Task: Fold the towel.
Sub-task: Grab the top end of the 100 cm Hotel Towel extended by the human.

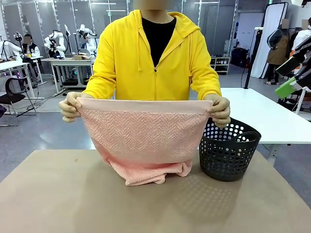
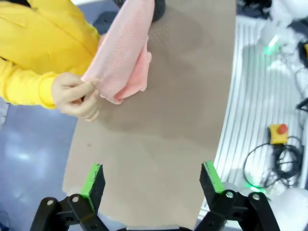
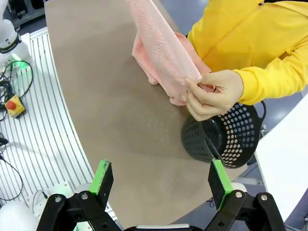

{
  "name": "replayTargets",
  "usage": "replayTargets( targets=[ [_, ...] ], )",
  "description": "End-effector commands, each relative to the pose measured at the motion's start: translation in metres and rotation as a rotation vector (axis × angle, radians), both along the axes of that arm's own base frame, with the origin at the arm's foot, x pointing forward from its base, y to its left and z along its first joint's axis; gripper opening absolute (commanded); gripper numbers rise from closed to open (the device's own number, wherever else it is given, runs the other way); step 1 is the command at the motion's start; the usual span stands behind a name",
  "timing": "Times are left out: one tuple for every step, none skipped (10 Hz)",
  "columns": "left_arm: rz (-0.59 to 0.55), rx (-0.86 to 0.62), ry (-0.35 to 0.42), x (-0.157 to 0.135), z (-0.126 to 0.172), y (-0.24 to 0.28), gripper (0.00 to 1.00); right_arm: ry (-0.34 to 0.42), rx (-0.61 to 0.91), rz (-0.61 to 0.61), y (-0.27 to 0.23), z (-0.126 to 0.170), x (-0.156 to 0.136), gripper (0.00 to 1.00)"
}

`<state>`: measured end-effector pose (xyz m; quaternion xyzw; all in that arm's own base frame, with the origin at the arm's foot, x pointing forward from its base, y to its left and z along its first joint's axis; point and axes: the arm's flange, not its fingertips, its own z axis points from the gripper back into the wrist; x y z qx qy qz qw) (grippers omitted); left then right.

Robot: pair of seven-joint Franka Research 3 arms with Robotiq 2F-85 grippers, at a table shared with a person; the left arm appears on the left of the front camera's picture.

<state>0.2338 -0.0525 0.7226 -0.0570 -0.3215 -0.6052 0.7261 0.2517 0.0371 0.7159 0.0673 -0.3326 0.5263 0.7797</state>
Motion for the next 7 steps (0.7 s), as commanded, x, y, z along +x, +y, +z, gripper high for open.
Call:
replayTargets(
  targets=[
    [-0.066,0.189,-0.041,0.011,0.030,-0.040,1.00,-0.041,-0.116,0.039,0.025,0.011,0.014,1.00],
    [-0.075,0.256,-0.046,0.021,0.038,-0.060,1.00,-0.077,-0.183,0.078,0.047,0.020,0.022,1.00],
    [-0.093,0.290,-0.039,0.033,0.044,-0.082,1.00,-0.085,-0.220,0.126,0.067,0.027,0.029,1.00],
    [-0.085,0.332,-0.012,0.046,0.044,-0.102,1.00,-0.082,-0.276,0.145,0.082,0.031,0.036,1.00],
    [-0.062,0.371,-0.015,0.056,0.045,-0.122,1.00,-0.085,-0.331,0.148,0.096,0.033,0.043,1.00],
    [-0.077,0.391,-0.033,0.066,0.046,-0.140,1.00,-0.094,-0.357,0.156,0.108,0.035,0.051,1.00],
    [-0.086,0.420,-0.031,0.078,0.044,-0.158,1.00,-0.107,-0.375,0.173,0.116,0.036,0.060,1.00]
  ],
)
